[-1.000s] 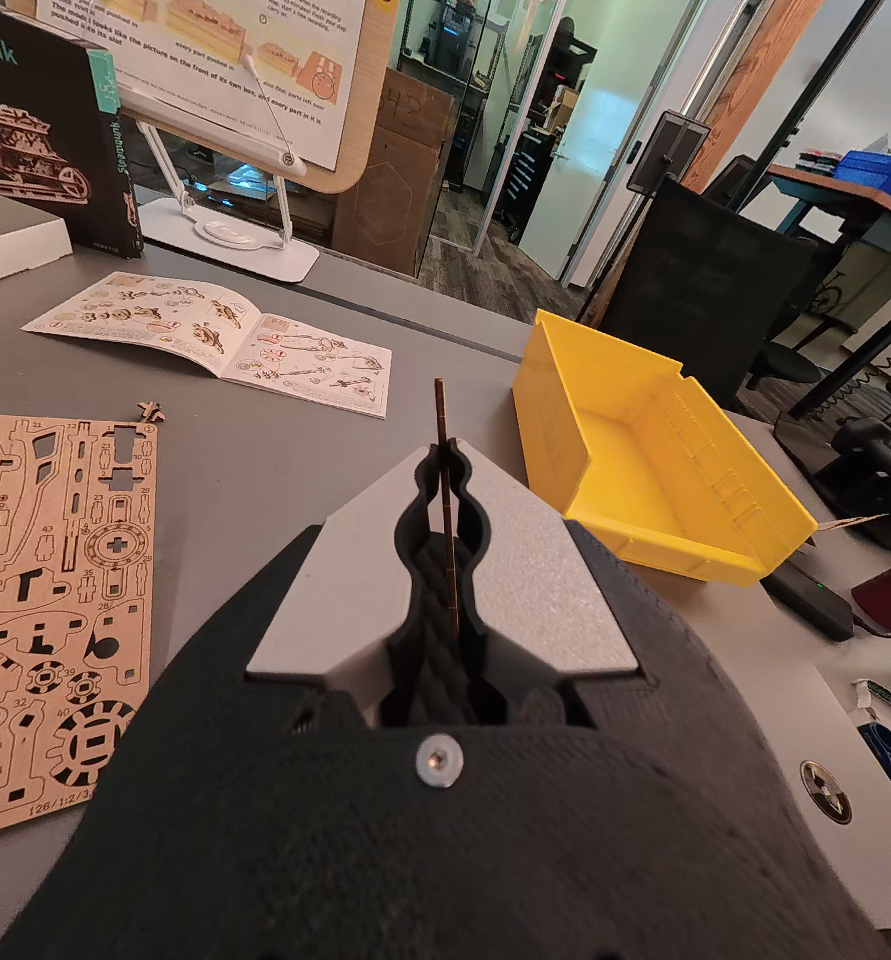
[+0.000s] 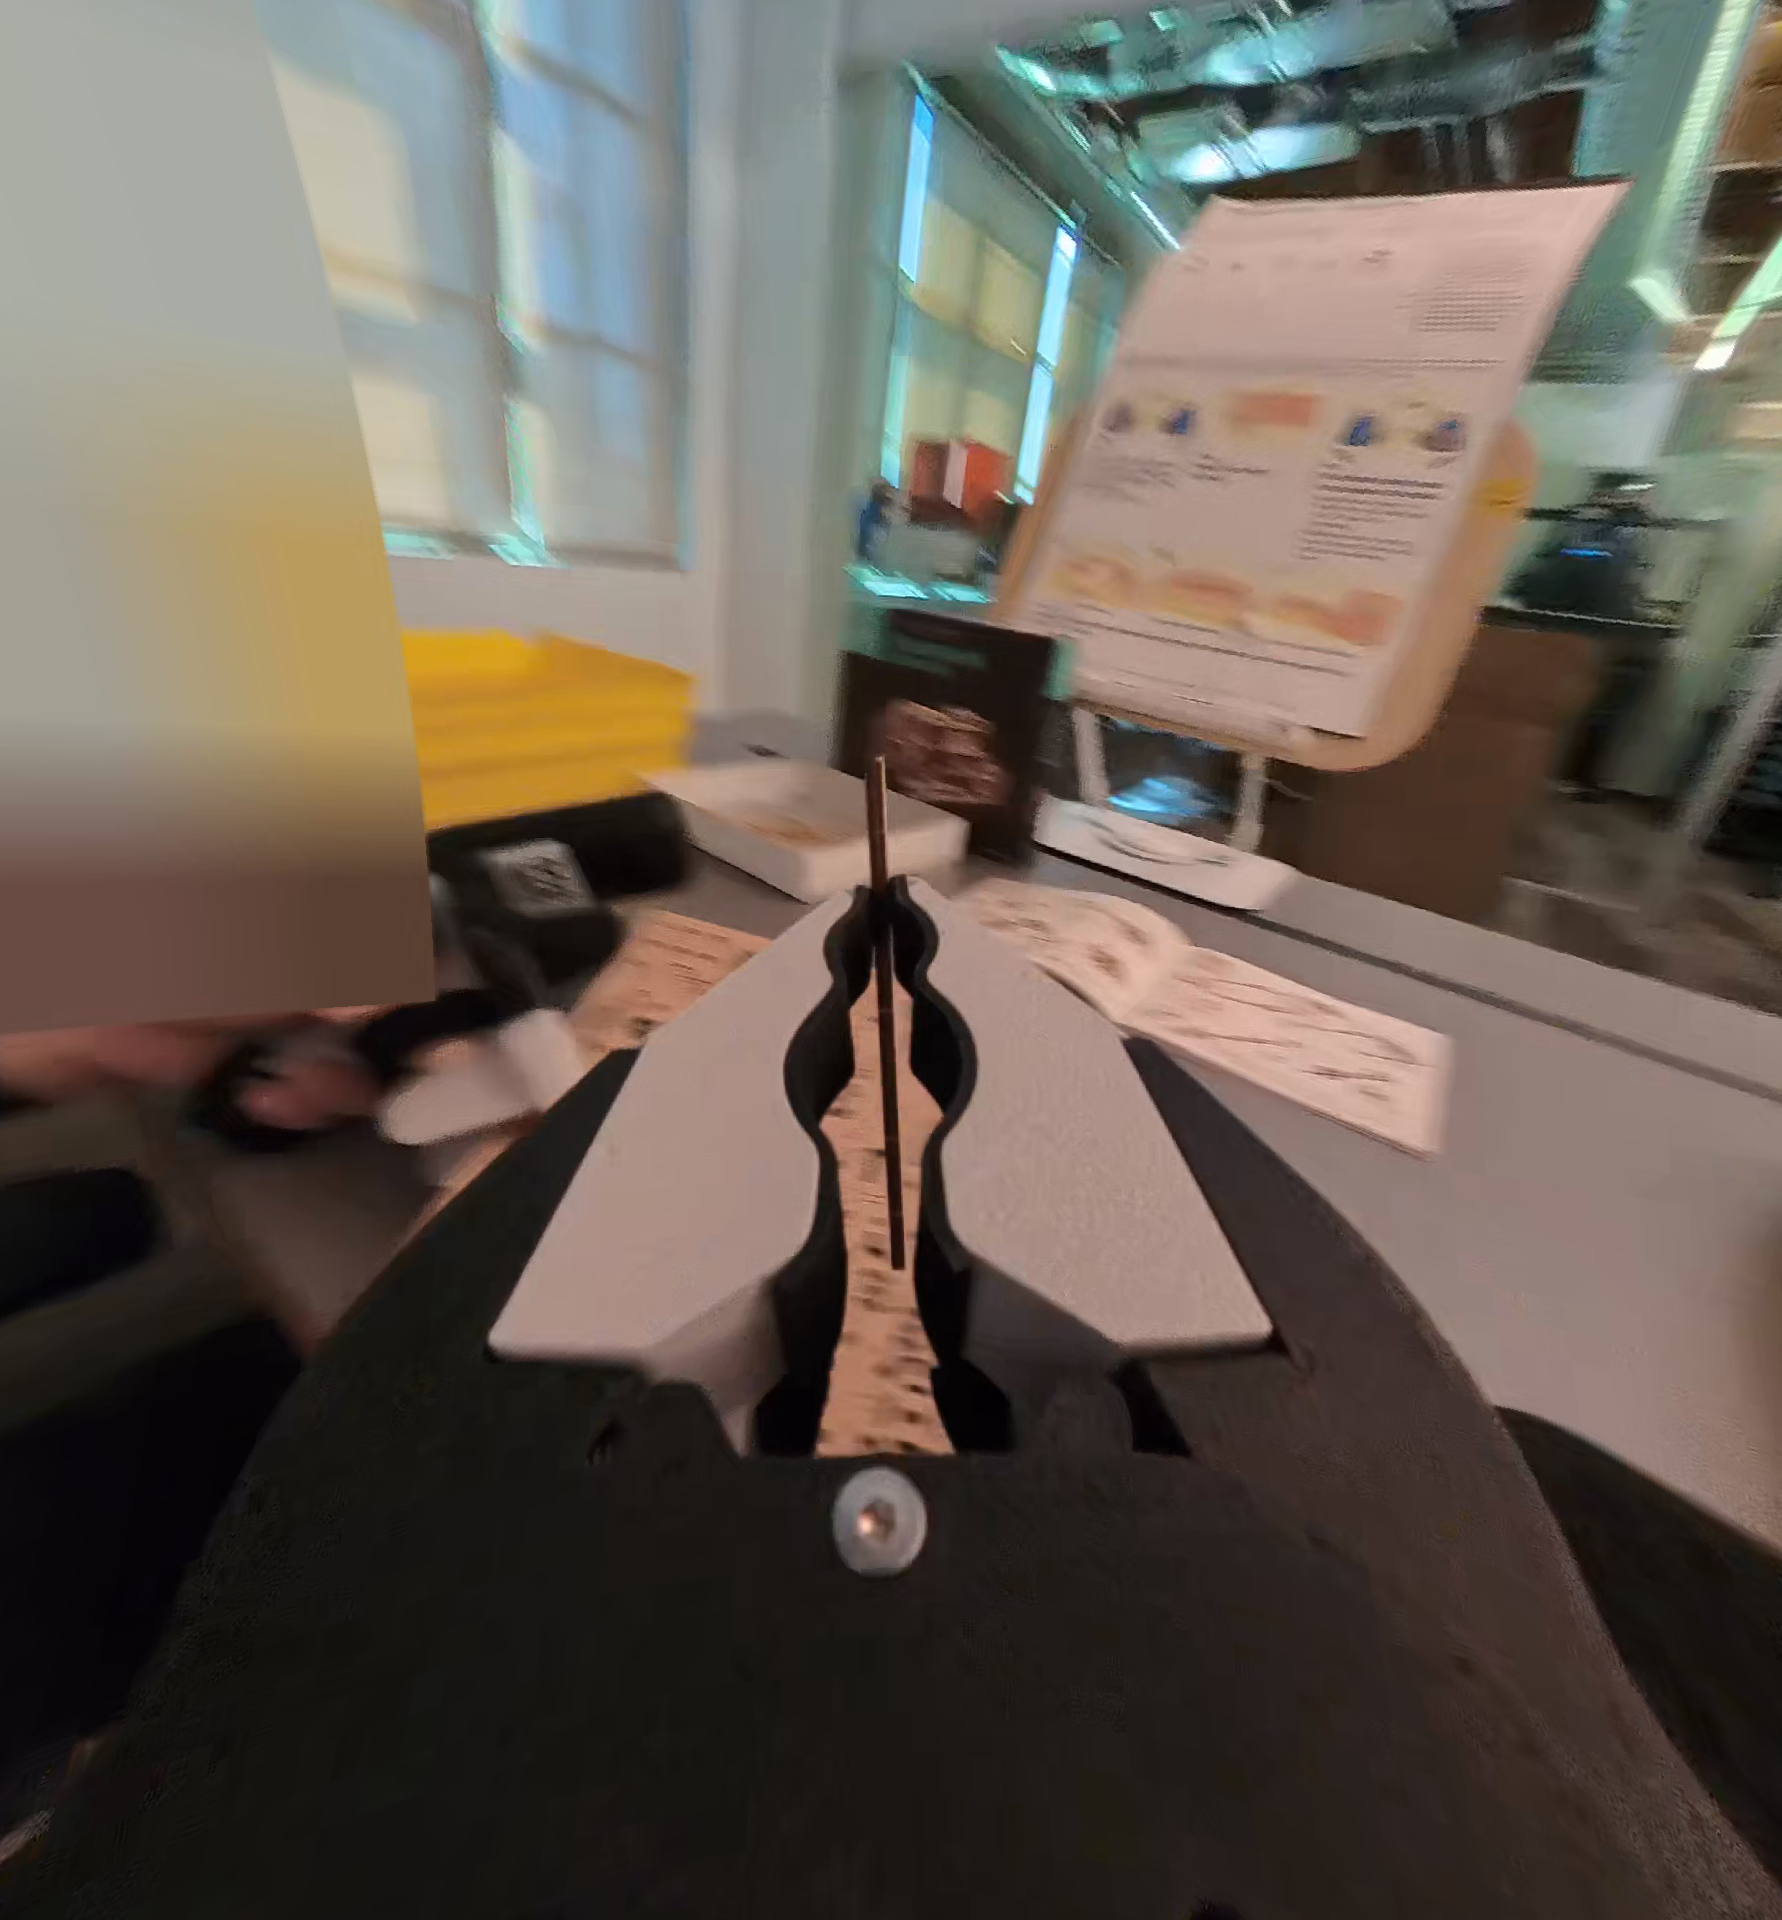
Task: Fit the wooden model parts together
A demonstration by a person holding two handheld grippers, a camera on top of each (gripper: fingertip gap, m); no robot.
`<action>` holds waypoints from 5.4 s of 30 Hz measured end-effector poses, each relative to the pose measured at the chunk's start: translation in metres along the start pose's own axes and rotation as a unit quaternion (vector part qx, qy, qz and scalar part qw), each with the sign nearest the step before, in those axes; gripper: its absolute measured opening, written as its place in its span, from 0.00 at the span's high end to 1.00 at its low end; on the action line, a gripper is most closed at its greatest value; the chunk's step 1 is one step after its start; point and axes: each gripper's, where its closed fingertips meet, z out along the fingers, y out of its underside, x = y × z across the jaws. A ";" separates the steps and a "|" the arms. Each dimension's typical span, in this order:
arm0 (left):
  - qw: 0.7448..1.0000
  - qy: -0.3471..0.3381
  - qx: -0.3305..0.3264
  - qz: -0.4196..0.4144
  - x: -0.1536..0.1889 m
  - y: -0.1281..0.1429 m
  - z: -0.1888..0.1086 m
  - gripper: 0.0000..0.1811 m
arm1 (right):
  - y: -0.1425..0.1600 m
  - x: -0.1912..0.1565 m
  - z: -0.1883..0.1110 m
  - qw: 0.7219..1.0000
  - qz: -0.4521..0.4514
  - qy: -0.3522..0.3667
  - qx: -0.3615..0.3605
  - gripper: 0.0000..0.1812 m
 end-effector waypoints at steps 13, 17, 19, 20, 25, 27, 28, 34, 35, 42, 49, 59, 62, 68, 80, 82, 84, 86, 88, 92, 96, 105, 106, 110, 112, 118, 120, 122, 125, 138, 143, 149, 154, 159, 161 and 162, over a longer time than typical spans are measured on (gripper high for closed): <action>0.999 0.013 -0.036 0.013 0.006 0.015 0.005 1.00 | 0.043 -0.043 0.009 0.985 0.160 -0.047 0.049 0.99; 0.999 0.020 -0.035 0.007 0.007 0.014 0.004 1.00 | 0.049 -0.050 0.008 0.991 0.122 -0.038 0.036 0.99; 0.999 0.022 -0.034 0.006 0.007 0.013 0.004 1.00 | 0.052 -0.053 0.009 0.992 0.118 -0.042 0.030 0.99; 0.999 0.023 -0.035 0.006 0.008 0.013 0.004 1.00 | 0.051 -0.053 0.009 0.992 0.118 -0.040 0.032 0.99; 0.999 0.024 -0.037 0.003 0.007 0.014 0.004 1.00 | 0.057 -0.051 0.012 0.992 0.119 -0.026 0.018 0.99; 0.999 0.021 -0.041 0.003 0.007 0.015 0.005 1.00 | 0.060 -0.050 0.012 0.992 0.124 -0.019 0.017 0.99; 0.999 0.020 -0.044 0.002 0.006 0.016 0.005 1.00 | 0.061 -0.051 0.013 0.991 0.128 -0.018 0.018 0.99; 0.999 0.021 -0.049 -0.009 0.005 0.017 0.006 1.00 | 0.062 -0.049 0.008 0.994 0.106 -0.001 0.032 0.99; 0.999 0.018 -0.051 -0.008 0.005 0.018 0.006 1.00 | 0.063 -0.048 0.008 0.994 0.105 -0.001 0.033 0.99; 0.998 0.010 -0.057 0.002 0.004 0.020 0.007 1.00 | 0.065 -0.052 0.008 0.995 0.094 -0.013 0.029 0.98; 0.998 0.006 -0.060 0.011 0.004 0.022 0.009 1.00 | 0.066 -0.053 0.006 0.994 0.101 -0.024 0.037 0.98; 0.998 0.005 -0.059 0.022 0.006 0.022 0.009 1.00 | 0.065 -0.055 0.005 0.994 0.100 -0.033 0.043 0.98; 0.998 0.005 -0.060 0.025 0.007 0.023 0.009 1.00 | 0.065 -0.056 0.005 0.994 0.099 -0.035 0.042 0.98; 0.997 0.005 -0.068 0.042 0.010 0.026 0.012 1.00 | 0.065 -0.059 0.004 0.994 0.088 -0.042 0.044 0.98; 0.997 0.061 -0.036 -0.009 0.017 0.013 0.005 1.00 | 0.038 -0.060 -0.018 0.985 0.072 -0.055 0.144 0.99; 0.998 0.056 -0.031 -0.008 0.015 0.011 0.003 1.00 | 0.036 -0.062 -0.019 0.984 0.071 -0.066 0.146 0.99; 0.999 0.043 -0.030 -0.006 0.012 0.011 0.003 1.00 | 0.033 -0.059 -0.021 0.981 0.090 -0.068 0.161 0.99; 0.999 0.037 -0.030 -0.006 0.010 0.011 0.004 1.00 | 0.036 -0.057 -0.019 0.979 0.114 -0.071 0.156 0.99; 0.999 0.028 -0.031 -0.002 0.008 0.012 0.005 1.00 | 0.040 -0.056 -0.019 0.977 0.131 -0.071 0.154 0.99; 0.999 0.013 -0.033 0.007 0.006 0.013 0.006 1.00 | 0.045 -0.056 -0.017 0.977 0.136 -0.069 0.151 0.99; 0.999 -0.002 -0.032 0.021 0.005 0.013 0.007 1.00 | 0.057 -0.056 -0.011 0.981 0.138 -0.063 0.122 0.99; 0.990 -0.066 0.024 0.123 0.021 -0.011 -0.009 1.00 | 0.020 -0.041 -0.023 0.967 0.174 -0.076 0.171 0.99; 0.985 -0.085 0.034 0.147 0.025 -0.017 -0.012 1.00 | 0.016 -0.039 -0.024 0.966 0.173 -0.076 0.174 0.99; 0.946 -0.195 0.084 0.244 0.035 -0.045 -0.032 1.00 | 0.013 -0.032 -0.024 0.969 0.168 -0.067 0.171 0.99; 0.913 -0.270 0.113 0.286 0.036 -0.061 -0.047 1.00 | 0.015 -0.026 -0.025 0.972 0.162 -0.053 0.163 0.99; 0.788 -0.455 0.188 0.371 0.046 -0.100 -0.096 1.00 | 0.031 0.019 -0.021 0.985 0.140 0.062 0.078 0.99; 0.765 -0.475 0.215 0.378 0.055 -0.111 -0.105 1.00 | 0.027 0.037 -0.014 0.987 0.105 0.112 0.040 0.99; 0.742 -0.493 0.234 0.389 0.064 -0.121 -0.112 1.00 | 0.023 0.041 0.003 0.990 0.068 0.125 -0.010 0.99; 0.728 -0.499 0.246 0.400 0.071 -0.130 -0.112 1.00 | 0.011 0.040 0.026 0.990 0.021 0.132 -0.036 0.99; 0.735 -0.505 0.229 0.391 0.053 -0.126 -0.111 1.00 | 0.043 0.016 0.066 0.983 0.020 0.112 -0.147 0.99; 0.726 -0.518 0.225 0.392 0.050 -0.125 -0.108 1.00 | 0.065 0.022 0.072 0.962 -0.032 0.150 -0.227 0.99; 0.721 -0.523 0.228 0.392 0.050 -0.128 -0.105 1.00 | 0.070 0.029 0.084 0.945 -0.055 0.169 -0.274 0.99; 0.721 -0.527 0.220 0.393 0.047 -0.128 -0.100 1.00 | 0.068 0.037 0.084 0.937 -0.078 0.190 -0.284 0.99; 0.721 -0.527 0.217 0.393 0.047 -0.128 -0.099 1.00 | 0.077 0.040 0.081 0.931 -0.078 0.197 -0.298 0.99; 0.721 -0.527 0.216 0.394 0.047 -0.128 -0.098 1.00 | 0.080 0.041 0.080 0.930 -0.077 0.200 -0.300 0.99; 0.722 -0.527 0.215 0.394 0.047 -0.128 -0.098 1.00 | 0.081 0.042 0.080 0.929 -0.077 0.201 -0.301 0.99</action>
